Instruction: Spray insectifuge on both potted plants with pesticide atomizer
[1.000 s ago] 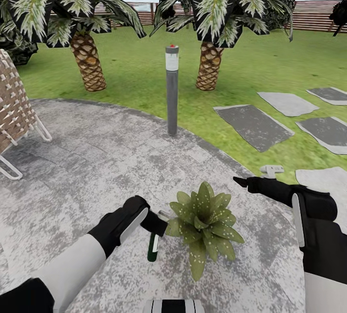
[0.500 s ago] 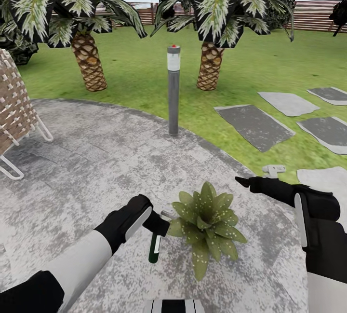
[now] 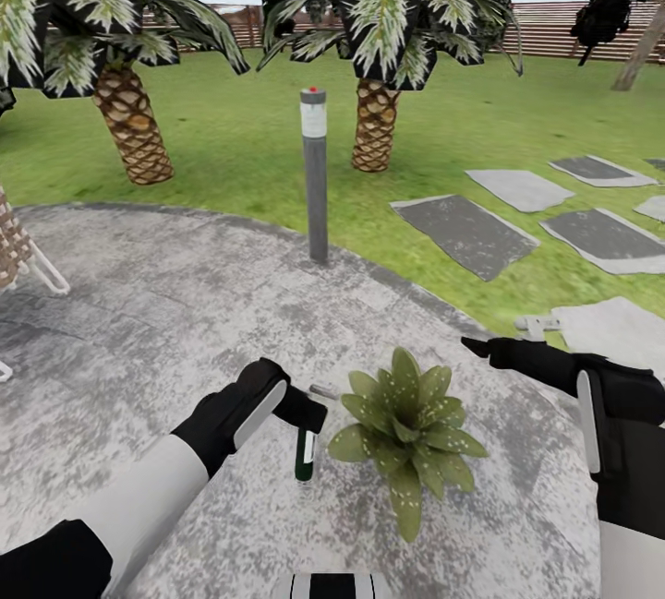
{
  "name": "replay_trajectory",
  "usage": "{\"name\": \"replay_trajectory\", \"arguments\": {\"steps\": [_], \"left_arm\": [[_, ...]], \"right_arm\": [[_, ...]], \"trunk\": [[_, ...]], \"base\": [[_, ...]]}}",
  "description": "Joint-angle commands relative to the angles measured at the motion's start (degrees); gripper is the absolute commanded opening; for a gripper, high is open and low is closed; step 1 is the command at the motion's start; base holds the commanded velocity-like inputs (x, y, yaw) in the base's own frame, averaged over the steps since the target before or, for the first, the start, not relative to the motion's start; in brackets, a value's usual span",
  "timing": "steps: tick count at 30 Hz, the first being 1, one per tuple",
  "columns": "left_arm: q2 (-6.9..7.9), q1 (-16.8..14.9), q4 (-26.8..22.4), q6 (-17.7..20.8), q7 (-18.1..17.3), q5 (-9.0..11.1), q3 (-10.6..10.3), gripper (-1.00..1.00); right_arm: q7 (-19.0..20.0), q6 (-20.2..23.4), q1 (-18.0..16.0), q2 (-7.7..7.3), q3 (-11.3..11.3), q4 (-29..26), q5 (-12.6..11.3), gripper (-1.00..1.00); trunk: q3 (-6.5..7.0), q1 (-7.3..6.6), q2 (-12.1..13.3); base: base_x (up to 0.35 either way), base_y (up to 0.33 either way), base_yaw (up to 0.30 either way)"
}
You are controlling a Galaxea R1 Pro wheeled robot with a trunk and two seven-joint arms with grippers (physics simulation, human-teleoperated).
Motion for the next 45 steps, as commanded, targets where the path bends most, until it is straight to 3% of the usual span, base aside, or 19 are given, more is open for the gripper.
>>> {"name": "replay_trajectory", "arguments": {"steps": [1, 14, 26, 28, 29, 32, 45], "left_arm": [[0.04, -0.1, -0.1, 0.1, -0.7, -0.6, -0.1, -1.00], [0.43, 0.0, 0.8, 0.1, -0.9, -1.0, -2.5, -1.00], [0.99, 0.5, 0.8, 0.1, -0.7, -1.3, -3.0, -1.00], [0.90, 0.1, 0.8, 0.1, -0.7, -1.2, -4.8, -1.00], [0.86, -0.5, 1.1, 0.1, -0.7, -1.2, -7.2, -1.00], [1.00, -1.1, 1.8, 0.1, -0.8, -1.2, -9.6, -1.00], [0.92, -1.6, 2.4, 0.1, -0.8, -1.1, -10.1, -1.00]], "right_arm": [[0.6, 0.2, -0.1, 0.00, -0.1, -0.1, 0.6, 1.00], [0.6, 0.2, -0.1, -0.05, -0.2, -0.1, 0.6, 1.00], [0.6, 0.2, -0.1, -0.07, -0.2, -0.1, 0.6, 1.00], [0.6, 0.2, -0.1, -0.07, -0.2, -0.1, 0.6, 1.00], [0.6, 0.2, -0.1, -0.07, -0.2, -0.1, 0.6, 1.00], [0.6, 0.2, -0.1, -0.07, -0.2, -0.1, 0.6, 1.00], [0.6, 0.2, -0.1, -0.07, -0.2, -0.1, 0.6, 1.00]], "trunk": [[-0.05, 0.01, 0.0], [-0.05, 0.01, 0.0], [-0.05, 0.01, 0.0], [-0.05, 0.01, 0.0], [-0.05, 0.01, 0.0], [-0.05, 0.01, 0.0], [-0.05, 0.01, 0.0]], "base": [[0.219, 0.279, -0.277], [0.251, 0.236, -0.278], [0.101, 0.165, -0.278], [0.001, 0.003, -0.278], [0.001, 0.001, -0.278], [0.000, 0.013, -0.174], [0.019, 0.259, -0.142]]}}
